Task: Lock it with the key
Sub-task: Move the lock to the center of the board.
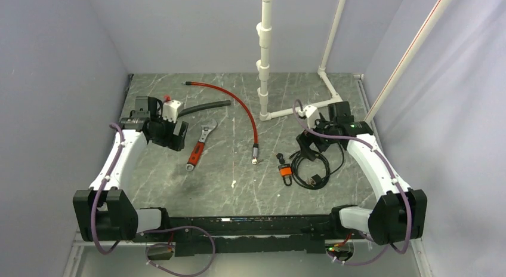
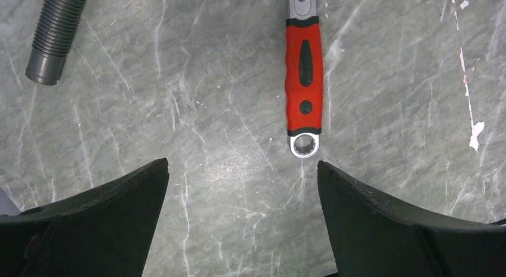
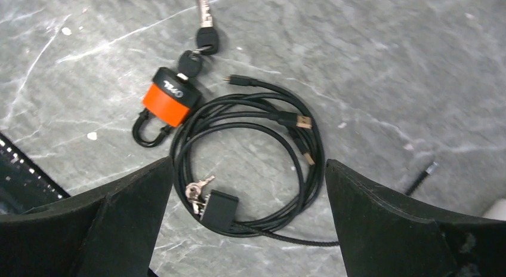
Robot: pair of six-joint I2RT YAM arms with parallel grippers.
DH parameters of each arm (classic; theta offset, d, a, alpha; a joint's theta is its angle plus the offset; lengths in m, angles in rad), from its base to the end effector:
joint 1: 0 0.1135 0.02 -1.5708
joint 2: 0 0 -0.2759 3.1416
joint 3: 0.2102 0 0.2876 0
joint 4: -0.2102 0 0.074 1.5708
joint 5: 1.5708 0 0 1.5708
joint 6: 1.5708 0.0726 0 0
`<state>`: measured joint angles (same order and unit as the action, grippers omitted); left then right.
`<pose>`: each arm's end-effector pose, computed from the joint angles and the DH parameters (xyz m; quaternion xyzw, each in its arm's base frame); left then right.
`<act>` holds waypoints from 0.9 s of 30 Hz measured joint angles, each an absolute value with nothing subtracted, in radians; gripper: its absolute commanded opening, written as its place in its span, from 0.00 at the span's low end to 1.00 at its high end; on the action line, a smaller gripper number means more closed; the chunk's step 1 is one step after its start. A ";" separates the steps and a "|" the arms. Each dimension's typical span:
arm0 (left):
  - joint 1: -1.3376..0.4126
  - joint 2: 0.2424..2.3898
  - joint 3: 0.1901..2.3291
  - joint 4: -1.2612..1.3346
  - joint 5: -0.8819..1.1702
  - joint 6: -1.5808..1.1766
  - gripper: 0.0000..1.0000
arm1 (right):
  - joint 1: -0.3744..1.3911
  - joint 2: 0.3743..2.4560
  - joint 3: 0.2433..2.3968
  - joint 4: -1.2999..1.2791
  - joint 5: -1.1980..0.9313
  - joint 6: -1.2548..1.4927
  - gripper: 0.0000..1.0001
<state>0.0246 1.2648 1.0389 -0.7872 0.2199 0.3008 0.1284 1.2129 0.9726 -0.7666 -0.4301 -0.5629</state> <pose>0.3014 -0.0084 0.2492 0.1615 0.9423 -0.0598 0.2871 0.2794 0.0666 0.2449 -0.3738 0.8628 0.1416 0.3096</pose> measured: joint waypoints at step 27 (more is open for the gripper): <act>0.007 1.274 1.114 -0.860 0.320 0.222 0.99 | 0.489 1.538 0.974 -0.746 -0.429 -0.666 0.62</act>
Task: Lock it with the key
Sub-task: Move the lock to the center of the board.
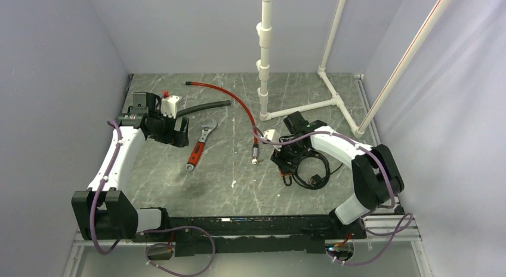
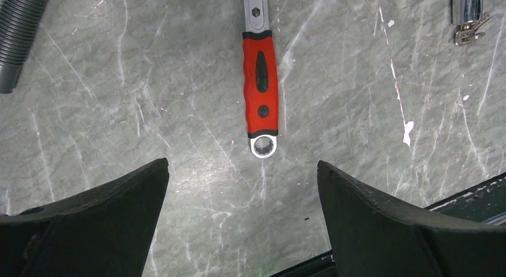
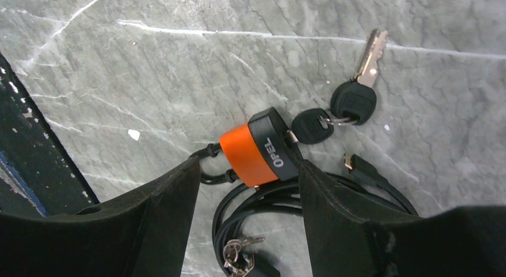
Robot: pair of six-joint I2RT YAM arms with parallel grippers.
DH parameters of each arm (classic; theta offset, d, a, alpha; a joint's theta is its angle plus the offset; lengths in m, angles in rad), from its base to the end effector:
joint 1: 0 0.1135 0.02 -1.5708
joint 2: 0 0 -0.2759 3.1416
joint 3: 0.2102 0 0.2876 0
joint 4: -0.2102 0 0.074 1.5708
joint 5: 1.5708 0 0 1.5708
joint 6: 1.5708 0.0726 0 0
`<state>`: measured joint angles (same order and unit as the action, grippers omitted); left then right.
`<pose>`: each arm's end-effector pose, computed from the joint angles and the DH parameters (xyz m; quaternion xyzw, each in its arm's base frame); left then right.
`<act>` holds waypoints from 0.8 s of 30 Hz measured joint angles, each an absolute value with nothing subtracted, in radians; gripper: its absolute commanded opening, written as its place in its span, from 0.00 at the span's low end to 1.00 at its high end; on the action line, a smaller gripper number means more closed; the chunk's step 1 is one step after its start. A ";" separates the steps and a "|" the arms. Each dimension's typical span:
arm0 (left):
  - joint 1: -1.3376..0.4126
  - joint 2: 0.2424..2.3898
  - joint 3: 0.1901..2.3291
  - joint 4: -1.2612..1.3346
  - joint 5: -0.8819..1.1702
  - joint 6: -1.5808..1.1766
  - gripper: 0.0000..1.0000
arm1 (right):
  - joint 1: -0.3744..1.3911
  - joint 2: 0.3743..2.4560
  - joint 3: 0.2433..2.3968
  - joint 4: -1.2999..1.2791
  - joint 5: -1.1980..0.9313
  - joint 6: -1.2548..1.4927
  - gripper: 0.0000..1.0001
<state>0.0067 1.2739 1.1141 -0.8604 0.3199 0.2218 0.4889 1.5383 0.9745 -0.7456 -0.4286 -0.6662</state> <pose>0.3014 -0.0208 0.2700 0.1450 0.9399 -0.1217 0.2841 0.2657 0.1755 0.1544 -0.5521 0.7965 0.1987 0.1455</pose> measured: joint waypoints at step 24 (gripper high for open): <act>0.007 1.242 1.116 -0.860 0.335 0.230 0.99 | 0.667 1.607 1.073 -0.650 -0.457 -0.572 0.89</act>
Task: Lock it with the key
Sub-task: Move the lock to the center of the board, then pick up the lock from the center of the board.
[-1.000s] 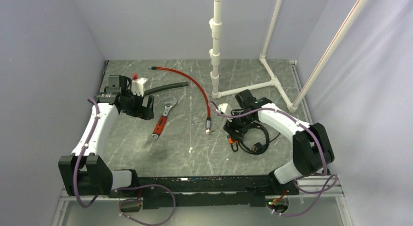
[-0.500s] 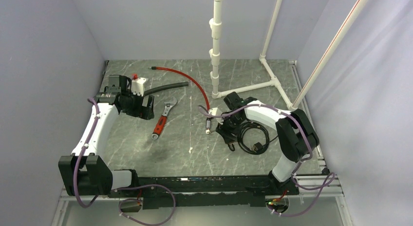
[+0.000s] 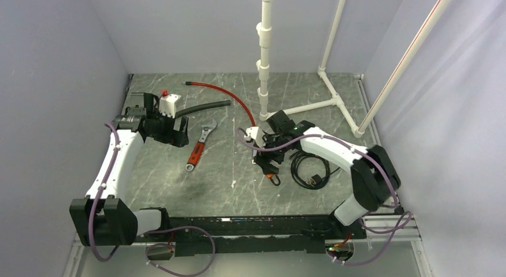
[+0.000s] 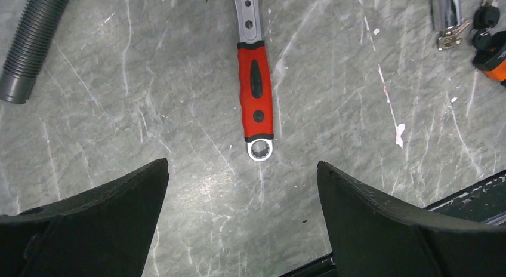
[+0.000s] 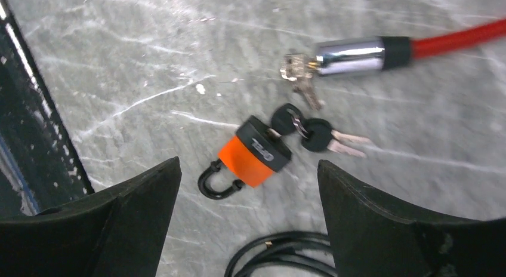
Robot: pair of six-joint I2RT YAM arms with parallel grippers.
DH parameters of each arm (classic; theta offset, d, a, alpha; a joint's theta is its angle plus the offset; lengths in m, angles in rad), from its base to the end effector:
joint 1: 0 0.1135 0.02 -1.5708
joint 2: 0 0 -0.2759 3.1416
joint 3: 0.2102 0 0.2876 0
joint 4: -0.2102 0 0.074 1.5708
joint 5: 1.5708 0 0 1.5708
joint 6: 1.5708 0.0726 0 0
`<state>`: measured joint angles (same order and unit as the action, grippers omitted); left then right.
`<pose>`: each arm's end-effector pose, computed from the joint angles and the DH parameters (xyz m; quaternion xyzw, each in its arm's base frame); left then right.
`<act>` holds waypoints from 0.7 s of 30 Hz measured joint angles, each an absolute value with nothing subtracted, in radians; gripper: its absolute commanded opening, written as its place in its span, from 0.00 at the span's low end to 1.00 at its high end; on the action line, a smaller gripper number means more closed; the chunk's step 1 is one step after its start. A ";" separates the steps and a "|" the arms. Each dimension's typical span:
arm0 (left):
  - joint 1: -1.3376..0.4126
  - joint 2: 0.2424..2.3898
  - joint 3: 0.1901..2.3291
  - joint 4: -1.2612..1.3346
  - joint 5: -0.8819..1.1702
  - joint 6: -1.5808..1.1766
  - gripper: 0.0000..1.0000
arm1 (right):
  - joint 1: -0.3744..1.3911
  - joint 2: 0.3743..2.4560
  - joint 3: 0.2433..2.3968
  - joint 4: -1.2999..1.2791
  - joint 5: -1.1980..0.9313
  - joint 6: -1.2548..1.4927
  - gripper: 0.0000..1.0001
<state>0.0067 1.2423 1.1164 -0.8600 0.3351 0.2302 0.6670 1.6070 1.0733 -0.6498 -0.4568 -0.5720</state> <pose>0.2964 -0.0219 0.2800 0.1531 0.9329 -0.1250 0.3011 0.2593 0.2449 0.1689 -0.5904 0.7529 0.2308 0.1767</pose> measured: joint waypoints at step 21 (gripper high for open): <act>0.007 1.126 1.082 -0.665 0.182 0.132 0.99 | 0.714 1.526 0.956 -0.536 -0.180 -0.096 0.87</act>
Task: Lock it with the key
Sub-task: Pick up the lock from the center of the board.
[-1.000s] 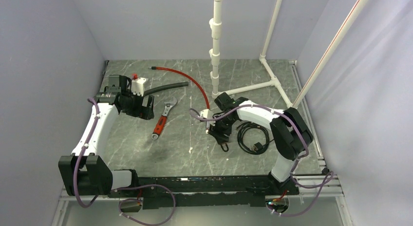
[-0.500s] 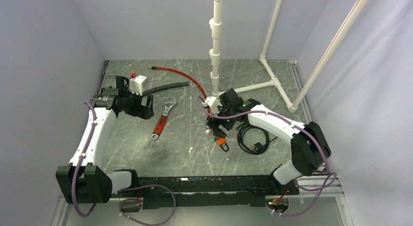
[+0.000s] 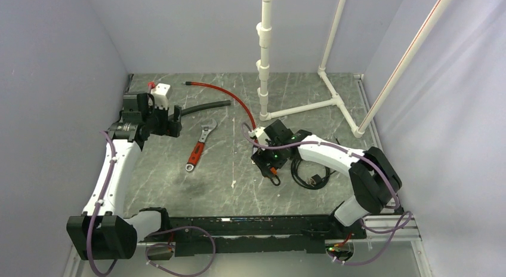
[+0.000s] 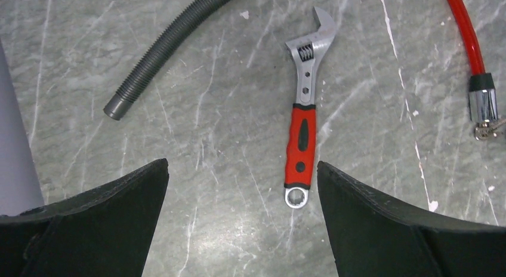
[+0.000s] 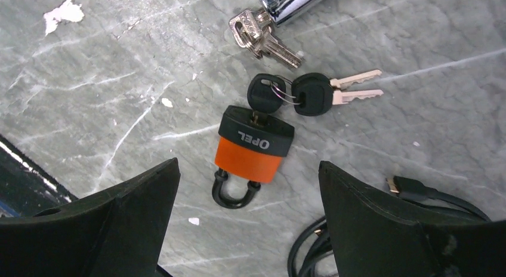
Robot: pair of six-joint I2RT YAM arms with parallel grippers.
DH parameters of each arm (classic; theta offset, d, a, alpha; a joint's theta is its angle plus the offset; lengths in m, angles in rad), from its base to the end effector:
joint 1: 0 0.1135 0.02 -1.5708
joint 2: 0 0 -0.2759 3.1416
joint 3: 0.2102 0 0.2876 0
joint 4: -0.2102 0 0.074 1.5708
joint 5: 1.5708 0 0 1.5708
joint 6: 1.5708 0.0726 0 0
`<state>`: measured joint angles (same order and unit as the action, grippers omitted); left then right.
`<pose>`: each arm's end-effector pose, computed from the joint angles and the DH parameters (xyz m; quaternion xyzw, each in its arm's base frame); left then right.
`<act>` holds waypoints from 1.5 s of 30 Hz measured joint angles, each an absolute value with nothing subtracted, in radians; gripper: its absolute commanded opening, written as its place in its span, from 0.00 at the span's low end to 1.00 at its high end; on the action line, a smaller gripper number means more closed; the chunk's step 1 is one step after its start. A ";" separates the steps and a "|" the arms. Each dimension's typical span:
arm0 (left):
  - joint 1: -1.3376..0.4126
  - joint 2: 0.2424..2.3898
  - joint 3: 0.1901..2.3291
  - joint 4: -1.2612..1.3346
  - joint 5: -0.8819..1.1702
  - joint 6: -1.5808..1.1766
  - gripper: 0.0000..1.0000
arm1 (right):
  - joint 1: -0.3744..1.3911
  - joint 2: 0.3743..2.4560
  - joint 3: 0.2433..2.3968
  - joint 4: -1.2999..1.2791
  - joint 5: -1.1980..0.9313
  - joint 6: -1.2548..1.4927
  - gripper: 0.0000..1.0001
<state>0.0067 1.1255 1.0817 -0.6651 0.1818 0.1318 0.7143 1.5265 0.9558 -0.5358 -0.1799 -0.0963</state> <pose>0.2952 -0.0112 0.3155 0.0944 0.9007 -0.0535 0.4207 0.2499 0.2339 0.1576 -0.4012 0.8826 0.1530 0.1917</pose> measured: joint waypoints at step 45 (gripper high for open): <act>-0.350 1.109 0.928 -0.397 0.622 0.067 0.95 | 0.408 1.384 1.003 -0.217 -0.443 0.649 0.00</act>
